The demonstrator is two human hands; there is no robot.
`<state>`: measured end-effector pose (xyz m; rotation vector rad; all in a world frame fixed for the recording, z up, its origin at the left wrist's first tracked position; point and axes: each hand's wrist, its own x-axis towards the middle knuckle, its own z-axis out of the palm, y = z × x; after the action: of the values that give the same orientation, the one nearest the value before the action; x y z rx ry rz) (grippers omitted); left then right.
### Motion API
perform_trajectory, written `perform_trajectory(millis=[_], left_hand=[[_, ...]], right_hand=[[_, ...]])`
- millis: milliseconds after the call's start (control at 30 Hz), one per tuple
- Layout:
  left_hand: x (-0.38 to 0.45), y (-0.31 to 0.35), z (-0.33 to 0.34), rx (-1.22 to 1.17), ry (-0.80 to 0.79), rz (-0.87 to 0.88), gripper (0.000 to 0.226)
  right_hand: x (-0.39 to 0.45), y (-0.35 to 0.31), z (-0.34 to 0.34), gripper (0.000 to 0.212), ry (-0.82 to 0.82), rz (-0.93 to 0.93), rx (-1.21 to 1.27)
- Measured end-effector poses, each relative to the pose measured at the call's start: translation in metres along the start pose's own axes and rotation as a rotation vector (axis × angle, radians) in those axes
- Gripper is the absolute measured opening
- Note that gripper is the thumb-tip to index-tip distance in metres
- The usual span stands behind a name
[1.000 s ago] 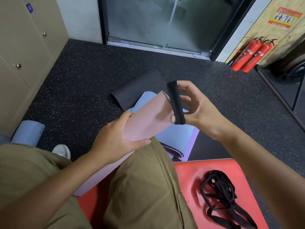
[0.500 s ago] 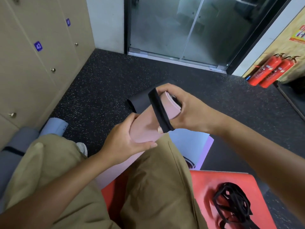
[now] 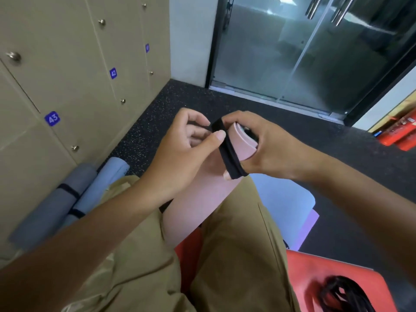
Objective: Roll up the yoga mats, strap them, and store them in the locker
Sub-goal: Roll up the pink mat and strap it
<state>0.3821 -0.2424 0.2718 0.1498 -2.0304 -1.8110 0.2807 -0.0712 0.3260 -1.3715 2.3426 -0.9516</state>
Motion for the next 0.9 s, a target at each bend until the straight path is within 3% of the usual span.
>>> perform_trajectory(millis=[233,333,467,600,900], left_hand=[[0.001,0.012,-0.006,-0.4,-0.035,-0.099,0.015],[-0.003,0.011,-0.011,-0.385,-0.06,-0.059,0.014],[-0.013,0.003,-0.016,-0.365,-0.041,-0.066,0.022],[-0.02,-0.006,-0.016,-0.368,-0.01,-0.093,0.021],[-0.022,-0.027,-0.014,-0.288,-0.005,-0.128,0.023]], right_hand=[[0.008,-0.015,0.006,0.079,0.013,-0.057,-0.046],[0.009,-0.015,0.007,0.084,0.041,-0.081,-0.042],[0.003,-0.009,0.005,0.116,0.028,-0.042,0.09],[-0.003,0.001,0.003,0.134,0.05,0.027,0.206],[-0.025,0.037,0.042,0.157,0.33,0.067,0.391]])
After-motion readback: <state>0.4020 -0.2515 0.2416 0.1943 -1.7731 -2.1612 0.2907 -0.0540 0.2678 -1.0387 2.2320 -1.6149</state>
